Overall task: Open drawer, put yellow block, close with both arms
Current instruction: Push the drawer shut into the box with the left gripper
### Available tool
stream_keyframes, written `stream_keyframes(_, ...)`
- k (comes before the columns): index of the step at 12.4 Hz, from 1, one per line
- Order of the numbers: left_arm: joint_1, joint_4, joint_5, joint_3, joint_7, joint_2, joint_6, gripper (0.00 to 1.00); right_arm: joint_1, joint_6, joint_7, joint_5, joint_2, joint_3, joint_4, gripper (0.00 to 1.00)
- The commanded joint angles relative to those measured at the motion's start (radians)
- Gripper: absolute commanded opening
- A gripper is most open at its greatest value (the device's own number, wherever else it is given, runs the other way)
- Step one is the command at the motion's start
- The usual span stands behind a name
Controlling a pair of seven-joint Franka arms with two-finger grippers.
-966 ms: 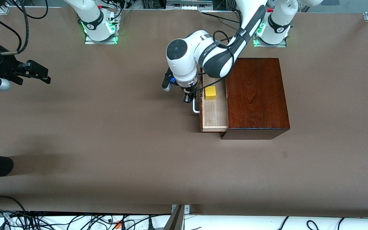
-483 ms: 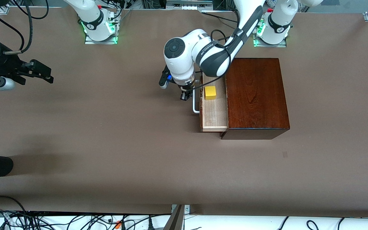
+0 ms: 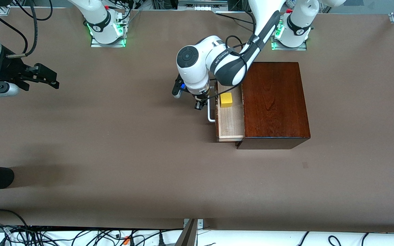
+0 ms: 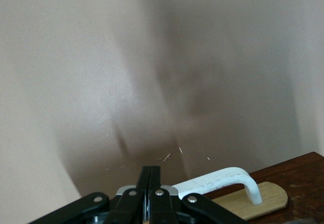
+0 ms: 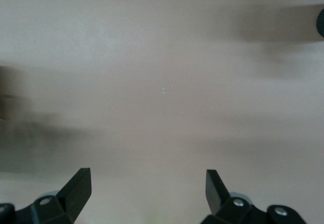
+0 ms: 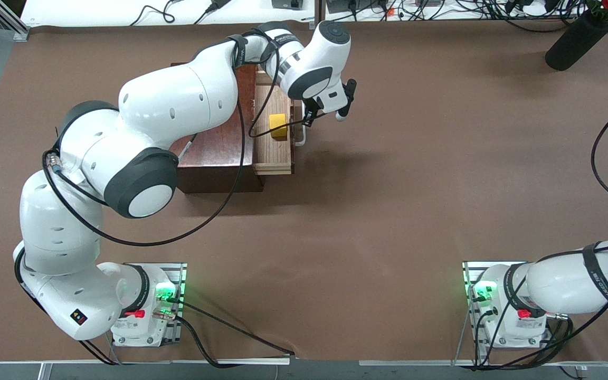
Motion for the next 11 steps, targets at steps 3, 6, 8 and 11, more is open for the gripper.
stream_keyframes(3, 0.030, -0.011, 0.097, 0.027, 0.045, -0.002, -0.239, 0.05, 0.003, -0.003, 0.021, -0.004, -0.005, 0.002, 0.001, 1.00)
stream_keyframes(6, 0.037, -0.020, 0.099, 0.027, 0.062, 0.010, -0.313, 0.05, 0.003, -0.003, 0.022, -0.004, -0.005, 0.002, 0.001, 1.00)
stream_keyframes(8, 0.054, -0.013, 0.110, 0.029, 0.113, 0.006, -0.347, 0.05, 0.003, -0.003, 0.022, -0.004, -0.005, 0.002, 0.001, 1.00)
stream_keyframes(11, 0.080, -0.010, 0.108, 0.027, 0.130, 0.009, -0.344, 0.04, 0.003, 0.000, 0.022, -0.004, -0.005, 0.002, 0.001, 1.00)
